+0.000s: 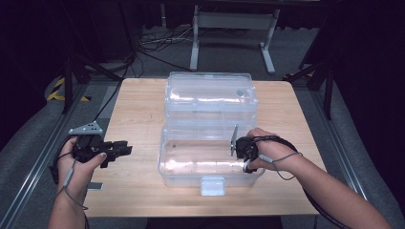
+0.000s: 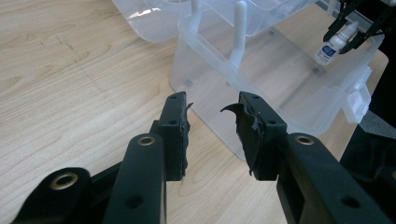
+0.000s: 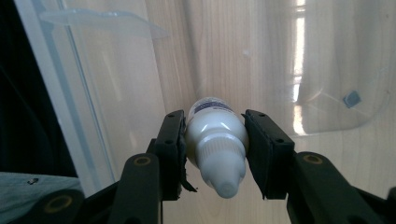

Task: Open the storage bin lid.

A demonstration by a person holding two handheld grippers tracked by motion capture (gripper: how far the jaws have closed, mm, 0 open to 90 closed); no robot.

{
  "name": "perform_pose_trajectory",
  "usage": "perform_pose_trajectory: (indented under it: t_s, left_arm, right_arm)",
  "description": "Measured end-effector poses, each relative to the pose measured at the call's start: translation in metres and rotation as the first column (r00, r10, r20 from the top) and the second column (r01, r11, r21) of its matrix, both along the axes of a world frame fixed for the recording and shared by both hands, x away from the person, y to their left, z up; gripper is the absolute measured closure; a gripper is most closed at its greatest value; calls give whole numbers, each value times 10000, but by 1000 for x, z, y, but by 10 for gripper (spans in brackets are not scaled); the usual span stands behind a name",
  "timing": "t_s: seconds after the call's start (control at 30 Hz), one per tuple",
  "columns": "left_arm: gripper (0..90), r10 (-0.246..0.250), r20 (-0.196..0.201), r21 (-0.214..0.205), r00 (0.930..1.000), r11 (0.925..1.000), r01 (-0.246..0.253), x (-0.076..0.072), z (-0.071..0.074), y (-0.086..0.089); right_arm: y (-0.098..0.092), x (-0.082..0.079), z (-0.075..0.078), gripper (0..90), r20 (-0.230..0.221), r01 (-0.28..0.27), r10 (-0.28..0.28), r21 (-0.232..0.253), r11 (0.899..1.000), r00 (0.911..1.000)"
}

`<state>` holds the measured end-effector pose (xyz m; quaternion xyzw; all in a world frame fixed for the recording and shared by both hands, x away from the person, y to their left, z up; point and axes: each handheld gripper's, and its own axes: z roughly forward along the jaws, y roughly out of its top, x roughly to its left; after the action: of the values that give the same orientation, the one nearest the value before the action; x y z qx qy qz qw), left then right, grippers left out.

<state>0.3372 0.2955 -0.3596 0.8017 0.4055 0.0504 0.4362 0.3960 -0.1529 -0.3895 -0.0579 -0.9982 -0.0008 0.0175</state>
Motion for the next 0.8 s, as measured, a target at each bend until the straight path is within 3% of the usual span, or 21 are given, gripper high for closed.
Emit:
perform_pose_trajectory:
  t_s: [0.8]
  left_arm:
    - [641, 12, 13, -18, 10000, 10000, -12, -1, 1, 1]
  right_arm:
    - [3, 0, -13, 601, -307, -184, 180, -128, 9997, 9994]
